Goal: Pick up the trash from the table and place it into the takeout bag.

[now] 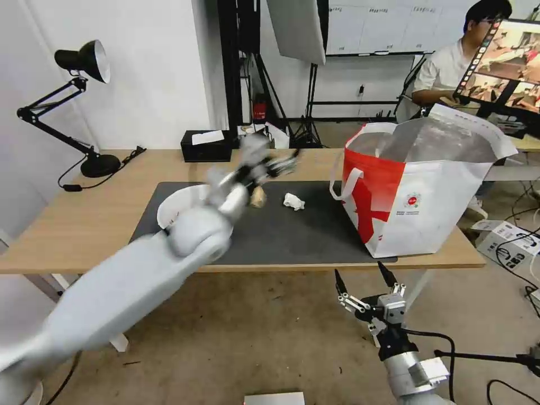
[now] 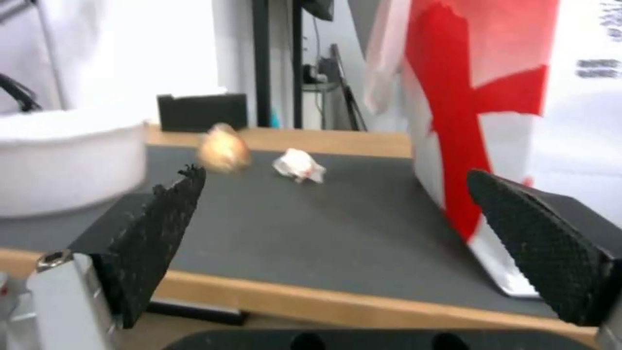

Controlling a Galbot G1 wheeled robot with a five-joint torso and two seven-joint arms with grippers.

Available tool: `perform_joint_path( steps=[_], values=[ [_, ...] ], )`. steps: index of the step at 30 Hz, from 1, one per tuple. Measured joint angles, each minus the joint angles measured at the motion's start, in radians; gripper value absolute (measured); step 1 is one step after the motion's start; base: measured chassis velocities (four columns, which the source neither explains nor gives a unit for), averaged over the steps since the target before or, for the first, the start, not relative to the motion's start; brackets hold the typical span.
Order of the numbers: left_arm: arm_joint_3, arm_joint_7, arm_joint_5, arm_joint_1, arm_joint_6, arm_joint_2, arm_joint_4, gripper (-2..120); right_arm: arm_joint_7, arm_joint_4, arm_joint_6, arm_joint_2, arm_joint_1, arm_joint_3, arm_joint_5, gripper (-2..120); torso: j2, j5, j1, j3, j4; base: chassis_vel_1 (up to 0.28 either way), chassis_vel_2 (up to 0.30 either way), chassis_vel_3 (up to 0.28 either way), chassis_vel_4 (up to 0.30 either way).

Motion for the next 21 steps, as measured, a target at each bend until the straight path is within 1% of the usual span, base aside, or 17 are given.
perform_joint_path(
  steps=[1,2,3,4,5,7,8,9,11,13,14,15,17,19,20,21],
  values=[
    [-0.066,0.012,0.024,0.082,-0.005,0.016,-0.015,100,0.001,0.000,0.000,-0.002,0.012,-0.009,0.013,100,0.000,-0.0001,0.000,0.000,0.0000,0.000,0.000,0.000,0.000],
    [-0.119,0.016,0.048,0.153,-0.014,0.025,-0.025,100,0.003,0.000,0.001,-0.003,0.020,-0.013,0.024,100,0.000,0.0009,0.000,0.000,0.0005,0.000,0.000,0.000,0.000],
    [-0.153,0.022,0.066,0.205,-0.024,0.026,-0.029,100,0.007,0.002,0.003,-0.002,0.023,-0.013,0.031,100,0.000,0.0013,0.000,0.000,0.0006,0.000,0.000,0.000,0.000],
    [-0.153,0.022,0.066,0.205,-0.024,0.026,-0.029,100,0.007,0.002,0.003,-0.002,0.023,-0.013,0.031,100,0.000,0.0013,0.000,0.000,0.0006,0.000,0.000,0.000,0.000],
    [-0.210,0.024,0.095,0.284,-0.043,0.018,-0.032,100,0.014,0.005,0.005,-0.002,0.025,-0.011,0.045,100,0.000,0.0002,0.000,0.000,-0.0002,0.000,0.000,0.000,0.000],
    [-0.297,0.025,0.134,0.400,-0.069,-0.013,-0.044,100,0.021,0.005,0.006,-0.008,0.037,-0.012,0.058,100,0.000,0.0009,0.000,0.000,-0.0005,0.000,0.000,0.000,0.000],
    [-0.297,0.025,0.134,0.400,-0.069,-0.013,-0.044,100,0.021,0.005,0.006,-0.008,0.037,-0.012,0.058,100,0.000,0.0009,0.000,0.000,-0.0005,0.000,0.000,0.000,0.000],
    [-0.342,0.024,0.157,0.465,-0.079,-0.034,-0.053,100,0.024,0.003,0.006,-0.012,0.044,-0.014,0.064,100,0.000,0.0010,0.000,0.000,-0.0006,0.000,0.000,0.000,0.000],
    [-0.404,0.033,0.193,0.566,-0.095,-0.063,-0.065,100,0.025,-0.001,0.005,-0.020,0.055,-0.017,0.073,100,0.000,0.0007,0.000,0.000,-0.0002,0.000,0.000,0.000,0.000],
    [-0.418,0.038,0.201,0.590,-0.098,-0.069,-0.069,100,0.025,-0.002,0.005,-0.023,0.058,-0.019,0.076,100,0.000,0.0007,0.000,0.000,0.0000,0.000,0.000,0.000,0.000],
    [-0.455,0.044,0.217,0.641,-0.103,-0.082,-0.076,100,0.026,-0.004,0.003,-0.030,0.064,-0.021,0.085,100,0.000,0.0007,0.000,0.000,-0.0001,0.000,0.000,0.000,0.000],
    [-0.478,0.044,0.223,0.666,-0.105,-0.091,-0.083,100,0.027,-0.006,0.001,-0.035,0.070,-0.021,0.092,100,0.000,0.0008,0.000,0.000,-0.0004,0.000,0.000,0.000,0.000],
    [-0.488,0.044,0.226,0.676,-0.106,-0.094,-0.086,100,0.027,-0.007,0.001,-0.037,0.072,-0.021,0.094,100,0.000,0.0009,0.000,0.000,-0.0004,0.000,0.000,0.000,0.000],
    [-0.560,0.047,0.244,0.753,-0.113,-0.125,-0.107,100,0.028,-0.019,-0.002,-0.049,0.084,-0.019,0.105,100,0.000,0.0010,0.000,0.000,-0.0004,0.000,0.000,0.000,0.000],
    [-0.582,0.047,0.256,0.782,-0.116,-0.139,-0.113,100,0.027,-0.024,-0.002,-0.051,0.088,-0.018,0.106,100,0.000,0.0011,0.000,0.000,-0.0005,0.000,0.000,0.000,0.000],
    [-0.582,0.047,0.256,0.782,-0.116,-0.139,-0.113,100,0.027,-0.024,-0.002,-0.051,0.088,-0.018,0.106,100,0.000,0.0011,0.000,0.000,-0.0005,0.000,0.000,0.000,0.000]
  ],
)
